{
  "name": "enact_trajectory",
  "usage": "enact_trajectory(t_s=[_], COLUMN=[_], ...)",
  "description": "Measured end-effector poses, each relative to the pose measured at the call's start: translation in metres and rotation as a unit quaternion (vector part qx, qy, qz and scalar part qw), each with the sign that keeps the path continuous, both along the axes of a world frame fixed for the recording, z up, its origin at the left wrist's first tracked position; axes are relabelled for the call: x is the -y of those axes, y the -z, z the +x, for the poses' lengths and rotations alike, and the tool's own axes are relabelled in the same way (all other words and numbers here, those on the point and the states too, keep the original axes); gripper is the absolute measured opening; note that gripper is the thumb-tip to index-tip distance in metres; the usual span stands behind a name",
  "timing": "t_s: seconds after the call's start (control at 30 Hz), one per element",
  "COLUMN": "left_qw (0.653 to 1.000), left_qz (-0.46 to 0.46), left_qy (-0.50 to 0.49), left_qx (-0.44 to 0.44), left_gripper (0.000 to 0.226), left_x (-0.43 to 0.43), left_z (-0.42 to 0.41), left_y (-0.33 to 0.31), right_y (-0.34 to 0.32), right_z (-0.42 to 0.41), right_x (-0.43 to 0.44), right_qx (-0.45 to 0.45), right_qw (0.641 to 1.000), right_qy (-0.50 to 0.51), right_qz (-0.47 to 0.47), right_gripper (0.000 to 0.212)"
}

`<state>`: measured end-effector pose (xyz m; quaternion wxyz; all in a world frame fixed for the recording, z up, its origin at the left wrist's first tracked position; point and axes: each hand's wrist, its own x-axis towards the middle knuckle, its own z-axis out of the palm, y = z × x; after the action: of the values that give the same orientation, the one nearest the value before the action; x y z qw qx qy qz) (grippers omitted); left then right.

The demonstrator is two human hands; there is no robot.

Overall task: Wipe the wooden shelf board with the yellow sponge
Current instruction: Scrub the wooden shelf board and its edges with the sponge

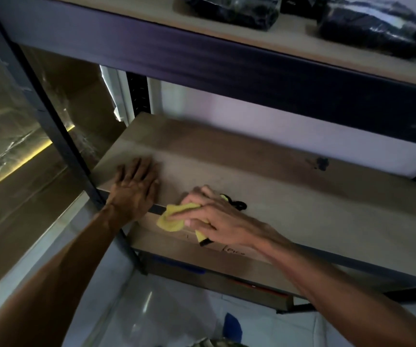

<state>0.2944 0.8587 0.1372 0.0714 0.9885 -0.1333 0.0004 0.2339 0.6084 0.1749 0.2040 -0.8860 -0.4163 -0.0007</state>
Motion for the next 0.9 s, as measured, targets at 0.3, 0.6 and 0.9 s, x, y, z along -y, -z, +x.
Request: enact_trajectory(t_s=[0.3,0.6,0.9], left_qw=[1.000,1.000,1.000], left_qz=[0.009,0.014,0.007], left_qy=[-0.002,0.007,0.010], left_qx=[-0.005,0.007,0.011], left_gripper=[0.068,0.068,0.064], left_x=[0.001,0.000,-0.002], left_z=[-0.002,0.001,-0.002], left_y=[-0.003,0.000,0.001], right_y=[-0.004,-0.016,0.008], right_z=[0.097,0.035,0.060], right_x=[-0.004,0.003,-0.014], right_qx=[-0.026,-0.025,0.007], right_qw=[0.959,0.998,0.987], right_qy=[0.269,0.018,0.155], right_qz=[-0.083,0.051,-0.053], right_gripper=[0.045,0.035,0.041])
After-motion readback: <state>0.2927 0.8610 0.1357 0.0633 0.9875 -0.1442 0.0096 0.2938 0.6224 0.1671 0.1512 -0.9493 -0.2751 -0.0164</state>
